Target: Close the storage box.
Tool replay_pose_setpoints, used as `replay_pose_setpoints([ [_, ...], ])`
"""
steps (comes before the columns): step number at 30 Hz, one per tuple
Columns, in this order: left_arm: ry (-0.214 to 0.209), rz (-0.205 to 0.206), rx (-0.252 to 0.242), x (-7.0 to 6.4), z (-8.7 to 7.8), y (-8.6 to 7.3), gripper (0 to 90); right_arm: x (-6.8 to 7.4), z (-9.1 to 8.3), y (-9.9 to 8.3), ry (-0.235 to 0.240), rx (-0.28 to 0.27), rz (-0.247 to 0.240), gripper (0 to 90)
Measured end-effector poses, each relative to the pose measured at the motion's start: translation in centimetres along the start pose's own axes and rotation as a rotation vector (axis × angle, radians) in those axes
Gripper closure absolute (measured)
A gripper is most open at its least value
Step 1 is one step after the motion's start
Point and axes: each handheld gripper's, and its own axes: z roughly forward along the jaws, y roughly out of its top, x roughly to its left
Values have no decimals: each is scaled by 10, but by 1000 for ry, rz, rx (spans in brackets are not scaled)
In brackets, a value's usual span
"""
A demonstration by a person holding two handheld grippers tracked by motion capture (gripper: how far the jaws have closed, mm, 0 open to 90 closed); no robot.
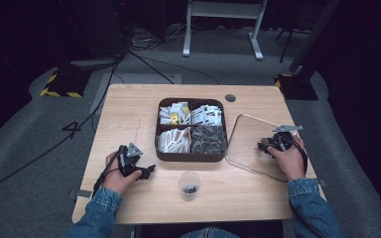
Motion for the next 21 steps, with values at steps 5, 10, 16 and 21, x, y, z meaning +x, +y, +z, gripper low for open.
replay_pose_setpoints([
  [5, 0, 0, 0, 0, 0, 0, 149, 0, 0, 0, -5, 5, -9, 512],
  [10, 0, 0, 0, 0, 0, 0, 149, 1, -1, 0, -6, 3, -16, 578],
  [16, 0, 0, 0, 0, 0, 0, 149, 1, -1, -1, -5, -6, -7, 584],
  [21, 0, 0, 0, 0, 0, 0, 149, 1, -1, -2, 0, -12, 1, 587],
])
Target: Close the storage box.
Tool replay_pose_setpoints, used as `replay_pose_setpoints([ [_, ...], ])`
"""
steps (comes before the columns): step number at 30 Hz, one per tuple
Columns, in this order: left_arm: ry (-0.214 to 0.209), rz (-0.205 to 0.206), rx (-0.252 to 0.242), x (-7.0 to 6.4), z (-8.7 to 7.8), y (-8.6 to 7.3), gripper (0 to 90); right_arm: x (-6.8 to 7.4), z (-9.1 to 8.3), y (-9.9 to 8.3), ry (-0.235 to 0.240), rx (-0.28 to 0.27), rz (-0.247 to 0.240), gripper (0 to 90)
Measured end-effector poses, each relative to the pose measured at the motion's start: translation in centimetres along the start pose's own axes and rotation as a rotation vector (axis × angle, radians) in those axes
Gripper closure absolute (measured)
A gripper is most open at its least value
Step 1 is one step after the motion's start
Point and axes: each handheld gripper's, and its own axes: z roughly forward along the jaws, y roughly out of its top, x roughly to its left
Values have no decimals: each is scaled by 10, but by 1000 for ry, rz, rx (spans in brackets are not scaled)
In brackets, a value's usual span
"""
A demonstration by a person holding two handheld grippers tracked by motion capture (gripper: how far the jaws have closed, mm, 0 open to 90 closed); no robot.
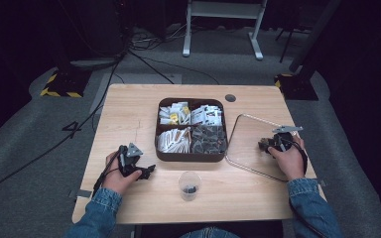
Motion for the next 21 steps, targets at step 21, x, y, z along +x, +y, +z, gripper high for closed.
replay_pose_setpoints([
  [21, -6, -6, -1, 0, 0, 0, 149, -2, -17, 9, 20, -55, 12, 589],
])
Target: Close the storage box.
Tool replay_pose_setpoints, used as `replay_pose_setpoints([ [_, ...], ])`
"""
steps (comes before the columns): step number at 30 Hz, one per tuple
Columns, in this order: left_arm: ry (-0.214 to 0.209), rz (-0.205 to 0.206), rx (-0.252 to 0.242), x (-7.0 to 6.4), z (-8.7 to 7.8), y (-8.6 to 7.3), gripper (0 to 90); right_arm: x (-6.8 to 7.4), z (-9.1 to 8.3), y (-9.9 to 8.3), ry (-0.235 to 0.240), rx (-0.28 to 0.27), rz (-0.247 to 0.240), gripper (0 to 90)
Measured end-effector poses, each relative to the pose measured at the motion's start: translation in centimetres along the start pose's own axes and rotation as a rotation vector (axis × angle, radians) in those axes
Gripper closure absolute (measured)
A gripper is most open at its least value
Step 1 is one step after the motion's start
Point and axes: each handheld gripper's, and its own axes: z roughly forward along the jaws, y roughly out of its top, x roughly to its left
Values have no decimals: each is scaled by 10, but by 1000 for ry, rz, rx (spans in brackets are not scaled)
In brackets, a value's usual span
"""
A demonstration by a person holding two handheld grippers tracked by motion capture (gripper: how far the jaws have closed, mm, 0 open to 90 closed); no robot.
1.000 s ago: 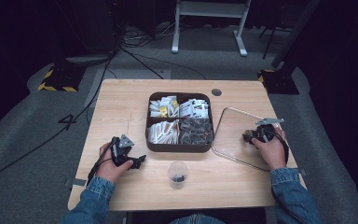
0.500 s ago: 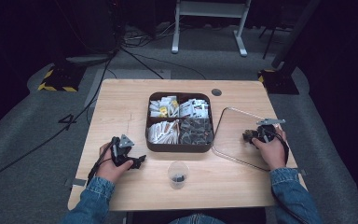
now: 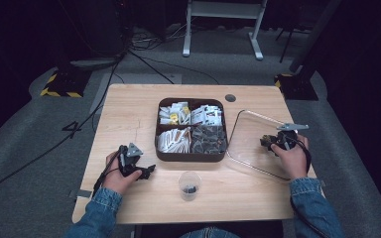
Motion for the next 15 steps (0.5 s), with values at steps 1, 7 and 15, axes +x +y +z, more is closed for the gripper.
replay_pose_setpoints([
  [1, 0, 0, 0, 0, 0, 0, 149, 0, 0, 0, 0, 0, 0, 589],
  [7, 0, -1, 0, 0, 0, 0, 150, 1, -10, 5, 7, -10, -1, 589],
  [15, 0, 4, -1, 0, 0, 0, 149, 6, -23, 15, 13, -35, -23, 589],
])
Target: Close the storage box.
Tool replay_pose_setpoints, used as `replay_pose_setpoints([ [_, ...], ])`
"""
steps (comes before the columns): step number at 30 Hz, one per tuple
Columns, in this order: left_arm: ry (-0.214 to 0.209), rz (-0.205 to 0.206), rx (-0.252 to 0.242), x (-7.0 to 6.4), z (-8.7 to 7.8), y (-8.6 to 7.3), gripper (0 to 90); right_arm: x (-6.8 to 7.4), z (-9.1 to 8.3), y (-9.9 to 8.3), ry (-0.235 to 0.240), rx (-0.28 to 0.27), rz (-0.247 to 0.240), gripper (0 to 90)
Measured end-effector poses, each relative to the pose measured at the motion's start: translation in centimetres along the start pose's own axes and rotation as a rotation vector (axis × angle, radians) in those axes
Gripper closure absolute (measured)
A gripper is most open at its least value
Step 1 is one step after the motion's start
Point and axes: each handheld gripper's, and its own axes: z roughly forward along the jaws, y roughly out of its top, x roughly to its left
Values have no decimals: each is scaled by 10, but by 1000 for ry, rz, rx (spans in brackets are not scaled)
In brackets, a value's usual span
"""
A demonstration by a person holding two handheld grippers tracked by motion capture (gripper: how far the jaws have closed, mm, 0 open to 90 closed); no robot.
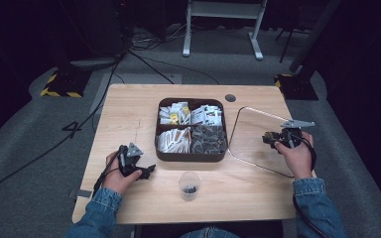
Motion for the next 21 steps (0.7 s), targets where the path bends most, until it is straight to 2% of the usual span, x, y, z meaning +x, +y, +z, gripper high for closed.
replay_pose_setpoints([
  [12, 1, -1, 1, 0, 0, 0, 149, 5, -22, 14, 5, -45, -11, 589],
  [21, 5, -1, 3, 0, 0, 0, 149, 11, -26, 25, 23, -63, -24, 589],
])
